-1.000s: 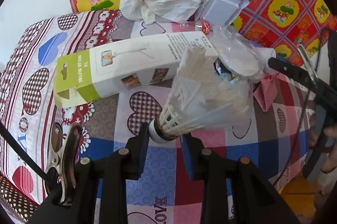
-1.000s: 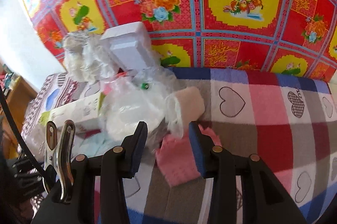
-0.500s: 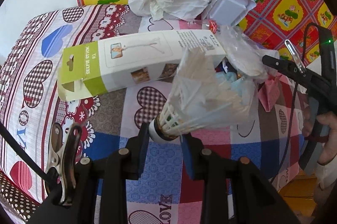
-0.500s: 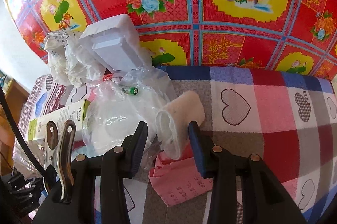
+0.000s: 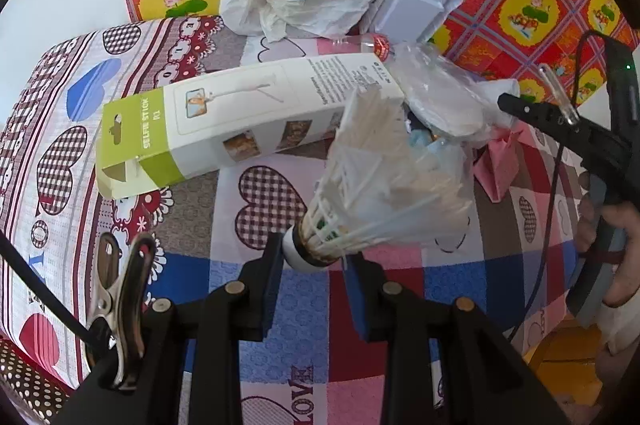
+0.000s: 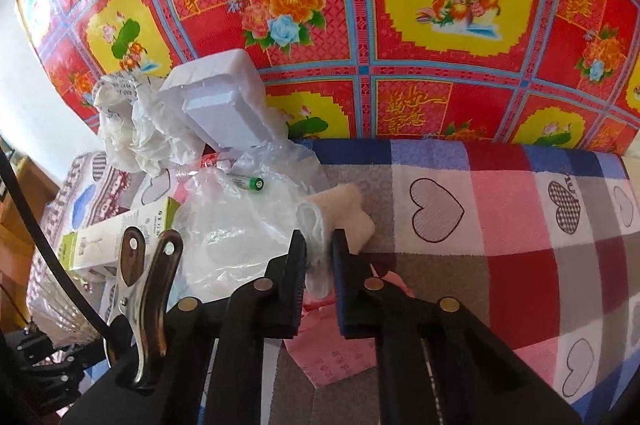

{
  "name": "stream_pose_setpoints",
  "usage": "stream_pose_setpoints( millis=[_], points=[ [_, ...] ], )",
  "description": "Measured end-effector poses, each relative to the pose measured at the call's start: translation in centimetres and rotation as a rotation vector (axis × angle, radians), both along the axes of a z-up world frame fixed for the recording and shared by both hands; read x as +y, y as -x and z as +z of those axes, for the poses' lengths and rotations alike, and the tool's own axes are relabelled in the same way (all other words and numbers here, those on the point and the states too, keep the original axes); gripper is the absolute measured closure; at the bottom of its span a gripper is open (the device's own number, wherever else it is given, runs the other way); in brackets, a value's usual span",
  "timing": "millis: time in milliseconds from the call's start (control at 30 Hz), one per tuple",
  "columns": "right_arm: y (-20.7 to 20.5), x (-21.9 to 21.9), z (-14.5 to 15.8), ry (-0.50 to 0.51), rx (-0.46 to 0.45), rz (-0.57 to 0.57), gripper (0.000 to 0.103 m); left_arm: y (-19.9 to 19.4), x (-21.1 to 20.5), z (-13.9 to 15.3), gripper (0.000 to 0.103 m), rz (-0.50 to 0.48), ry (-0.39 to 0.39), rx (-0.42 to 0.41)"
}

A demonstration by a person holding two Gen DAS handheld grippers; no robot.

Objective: Collect trash
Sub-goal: 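Lower the right tool onto the white paper cup and close its fingers, then lift the shuttlecock with the left tool while the right tool lifts the paper cup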

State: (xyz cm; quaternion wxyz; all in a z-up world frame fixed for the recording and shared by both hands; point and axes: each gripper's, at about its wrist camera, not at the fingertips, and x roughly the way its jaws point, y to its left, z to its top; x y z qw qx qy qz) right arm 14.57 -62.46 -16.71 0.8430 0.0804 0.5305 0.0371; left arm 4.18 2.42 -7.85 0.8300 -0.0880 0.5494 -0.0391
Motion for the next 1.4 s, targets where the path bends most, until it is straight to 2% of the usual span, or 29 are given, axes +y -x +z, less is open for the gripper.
stream_pose_setpoints(
  millis=[667, 1400],
  points=[
    [4.9, -0.8, 4.2, -0.113, -0.053, -0.016, 0.091, -0.4, -2.3, 1.5, 0.072, -0.067, -0.005, -0.023],
    [11.3, -5.1, 7.9, -0.159, -0.112, -0.076, 0.091, -0.3, -9.7, 3.4, 0.072, -0.215, -0.008, -0.06]
  ],
)
